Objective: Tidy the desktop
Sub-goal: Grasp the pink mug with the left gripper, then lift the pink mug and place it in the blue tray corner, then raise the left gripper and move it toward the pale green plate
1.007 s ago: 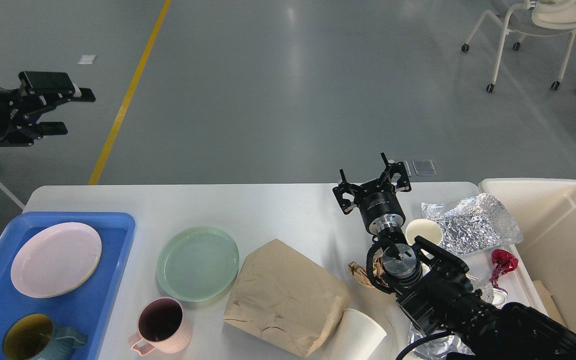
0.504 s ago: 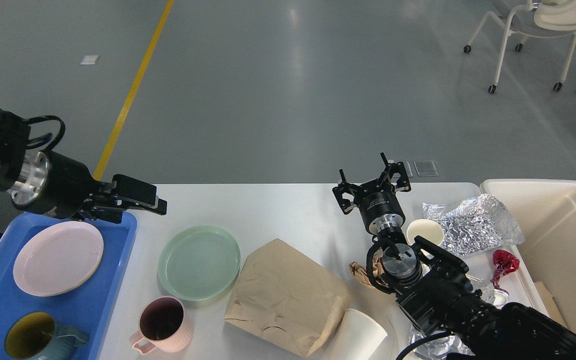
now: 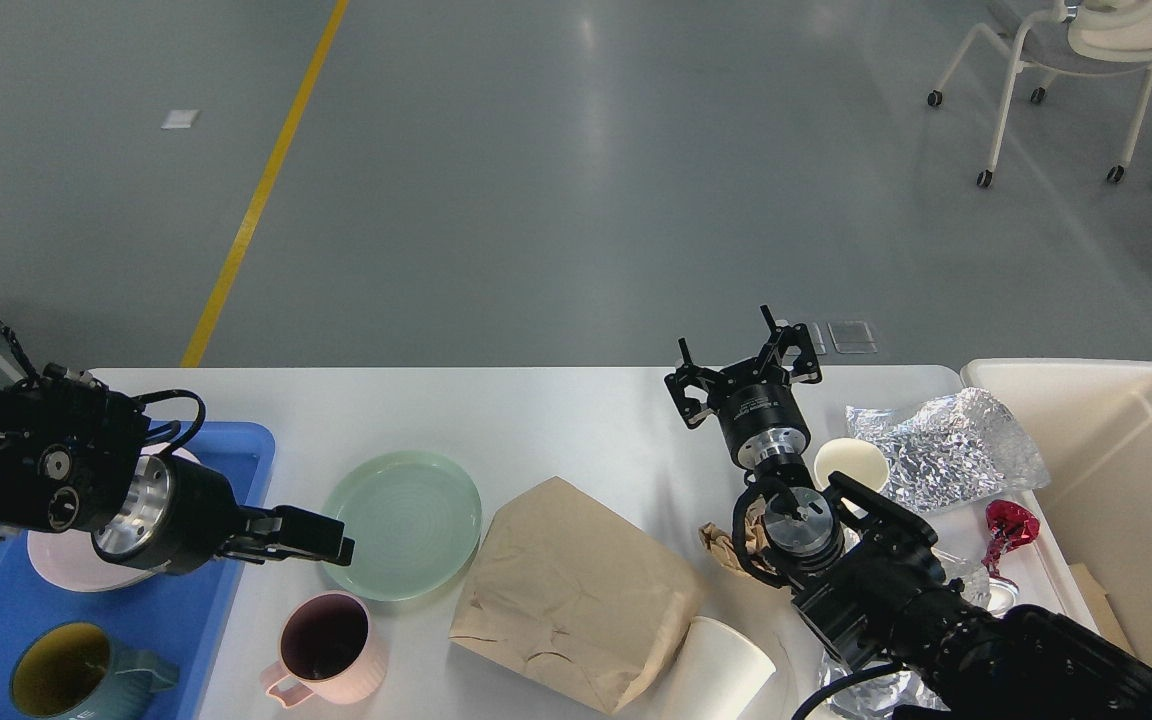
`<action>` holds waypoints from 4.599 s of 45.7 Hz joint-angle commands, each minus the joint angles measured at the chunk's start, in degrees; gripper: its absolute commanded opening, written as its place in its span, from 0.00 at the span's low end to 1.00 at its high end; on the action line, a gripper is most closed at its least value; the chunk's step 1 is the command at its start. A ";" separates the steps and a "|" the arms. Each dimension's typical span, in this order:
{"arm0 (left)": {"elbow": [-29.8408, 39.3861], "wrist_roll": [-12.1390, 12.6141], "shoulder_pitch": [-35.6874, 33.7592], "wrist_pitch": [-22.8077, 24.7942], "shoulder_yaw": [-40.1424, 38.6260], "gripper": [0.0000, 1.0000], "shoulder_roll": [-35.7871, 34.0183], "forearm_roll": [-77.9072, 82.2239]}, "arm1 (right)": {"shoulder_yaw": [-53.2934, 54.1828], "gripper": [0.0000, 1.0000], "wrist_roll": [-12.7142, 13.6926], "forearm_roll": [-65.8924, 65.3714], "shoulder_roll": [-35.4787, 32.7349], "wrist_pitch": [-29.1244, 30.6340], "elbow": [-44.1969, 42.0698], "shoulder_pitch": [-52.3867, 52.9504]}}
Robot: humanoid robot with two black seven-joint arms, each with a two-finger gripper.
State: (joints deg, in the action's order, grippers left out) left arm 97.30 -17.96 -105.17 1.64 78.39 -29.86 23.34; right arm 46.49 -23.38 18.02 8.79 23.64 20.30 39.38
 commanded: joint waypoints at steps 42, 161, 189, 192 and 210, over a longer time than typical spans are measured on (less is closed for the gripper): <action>-7.30 2.40 15.87 -8.93 -0.78 0.73 4.02 3.99 | 0.00 1.00 0.00 0.00 0.00 0.00 0.00 0.00; -40.26 -7.88 32.12 12.96 -23.90 0.03 -34.83 46.53 | 0.00 1.00 0.00 0.00 0.00 0.00 0.00 0.00; -52.57 -10.52 46.63 9.70 -29.09 0.33 -27.70 40.64 | 0.00 1.00 -0.08 0.00 0.00 0.00 0.00 -0.09; -52.57 -10.69 46.63 9.70 -29.17 0.39 -27.70 40.56 | 0.00 1.00 0.00 0.00 0.00 0.00 0.00 0.00; -52.57 -20.09 37.42 14.09 -28.12 0.86 -31.92 42.40 | 0.00 1.00 0.00 0.00 0.00 0.00 0.00 0.00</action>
State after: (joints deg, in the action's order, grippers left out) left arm 44.74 -35.90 -63.52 13.10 49.78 -59.43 64.92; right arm 46.49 -23.41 18.02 8.79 23.64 20.30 39.38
